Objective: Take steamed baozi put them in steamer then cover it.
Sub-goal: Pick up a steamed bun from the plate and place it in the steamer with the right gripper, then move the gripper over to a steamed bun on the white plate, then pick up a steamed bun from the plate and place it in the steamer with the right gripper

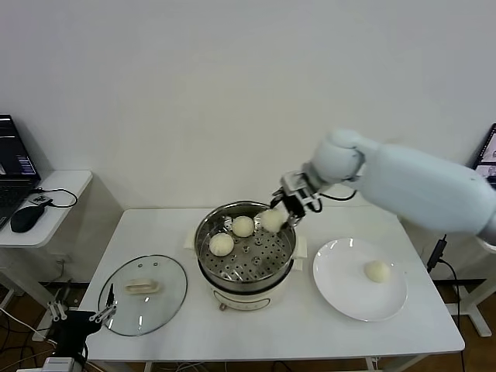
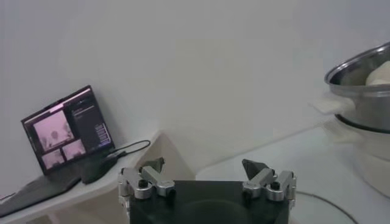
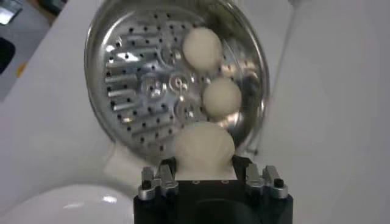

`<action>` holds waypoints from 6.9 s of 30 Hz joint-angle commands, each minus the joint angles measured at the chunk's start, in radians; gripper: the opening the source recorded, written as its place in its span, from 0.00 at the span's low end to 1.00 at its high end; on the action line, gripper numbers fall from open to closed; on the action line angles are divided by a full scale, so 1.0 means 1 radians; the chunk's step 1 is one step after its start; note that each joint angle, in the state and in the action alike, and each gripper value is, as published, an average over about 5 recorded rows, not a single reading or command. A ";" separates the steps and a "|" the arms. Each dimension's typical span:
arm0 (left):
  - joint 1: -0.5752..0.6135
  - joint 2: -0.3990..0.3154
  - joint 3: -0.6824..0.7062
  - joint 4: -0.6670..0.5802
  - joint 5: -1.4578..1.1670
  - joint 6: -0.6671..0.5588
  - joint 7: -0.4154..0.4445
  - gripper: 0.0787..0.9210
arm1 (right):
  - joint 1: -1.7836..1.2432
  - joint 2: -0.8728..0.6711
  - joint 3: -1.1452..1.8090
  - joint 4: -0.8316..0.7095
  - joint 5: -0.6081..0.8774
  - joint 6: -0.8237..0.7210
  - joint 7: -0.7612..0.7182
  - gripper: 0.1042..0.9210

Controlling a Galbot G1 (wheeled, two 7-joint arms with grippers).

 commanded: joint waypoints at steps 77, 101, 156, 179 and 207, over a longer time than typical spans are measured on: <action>-0.025 0.035 0.041 0.025 -0.004 -0.013 0.007 0.88 | -0.675 -0.629 0.554 0.025 -0.388 0.028 -0.033 0.88; -0.003 0.020 0.028 0.014 -0.002 -0.003 0.014 0.88 | -0.825 -0.356 0.690 -0.267 -0.539 0.103 0.017 0.88; -0.028 0.013 0.035 -0.005 0.001 0.003 0.013 0.88 | 0.189 -0.280 -0.026 0.097 0.099 -0.226 0.011 0.58; -0.028 0.000 0.006 -0.012 -0.005 -0.007 0.006 0.88 | -0.011 0.129 -0.077 -0.069 0.306 -0.464 0.221 0.59; -0.035 0.003 -0.004 0.000 -0.007 -0.015 0.004 0.88 | -0.097 0.105 -0.071 -0.085 0.218 -0.505 0.217 0.59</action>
